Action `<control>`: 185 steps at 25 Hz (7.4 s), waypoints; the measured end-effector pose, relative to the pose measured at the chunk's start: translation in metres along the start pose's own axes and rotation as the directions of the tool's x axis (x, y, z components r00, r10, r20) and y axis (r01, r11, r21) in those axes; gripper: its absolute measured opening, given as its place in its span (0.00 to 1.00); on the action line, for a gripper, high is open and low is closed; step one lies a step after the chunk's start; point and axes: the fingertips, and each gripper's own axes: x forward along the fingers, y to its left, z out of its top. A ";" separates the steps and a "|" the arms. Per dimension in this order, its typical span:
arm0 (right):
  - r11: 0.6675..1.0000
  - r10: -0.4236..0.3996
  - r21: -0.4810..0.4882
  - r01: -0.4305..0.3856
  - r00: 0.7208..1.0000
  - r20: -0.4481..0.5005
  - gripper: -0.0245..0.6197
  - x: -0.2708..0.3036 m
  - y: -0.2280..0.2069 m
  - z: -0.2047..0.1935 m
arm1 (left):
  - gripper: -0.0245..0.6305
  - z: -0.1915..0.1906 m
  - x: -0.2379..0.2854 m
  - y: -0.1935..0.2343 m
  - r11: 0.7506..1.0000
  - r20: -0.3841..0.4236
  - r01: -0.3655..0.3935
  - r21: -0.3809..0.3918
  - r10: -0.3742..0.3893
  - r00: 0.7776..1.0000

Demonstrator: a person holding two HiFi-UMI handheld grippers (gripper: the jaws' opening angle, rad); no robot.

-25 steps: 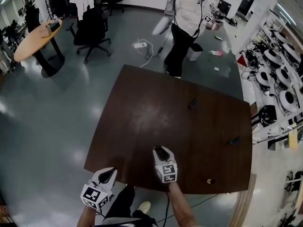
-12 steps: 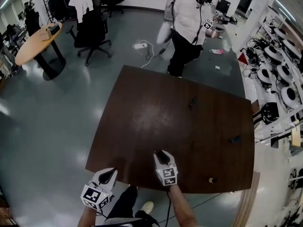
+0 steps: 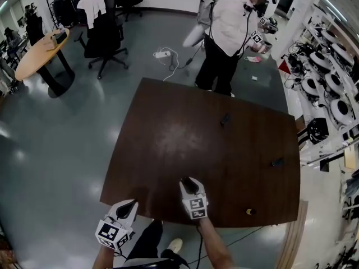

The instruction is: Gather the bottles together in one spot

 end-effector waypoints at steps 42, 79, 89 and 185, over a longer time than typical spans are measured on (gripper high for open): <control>0.607 -0.737 0.452 0.654 0.676 0.010 0.04 -0.296 -0.086 -0.028 | 0.04 0.015 0.103 -0.132 0.796 -0.149 0.573 0.193 -0.553 0.819; 0.677 -0.635 0.360 0.642 0.757 -0.157 0.26 -0.280 -0.185 -0.149 | 0.04 0.012 0.143 -0.203 0.864 -0.171 0.442 0.239 -0.411 0.896; 0.771 -0.563 0.317 0.552 0.824 -0.066 0.25 -0.249 -0.169 -0.104 | 0.04 0.013 0.134 -0.185 0.892 -0.148 0.395 0.220 -0.370 0.917; 0.997 -0.024 0.069 0.022 1.000 0.018 0.54 -0.033 -0.017 -0.014 | 0.04 0.010 0.067 -0.023 0.993 -0.078 0.072 0.091 -0.065 0.995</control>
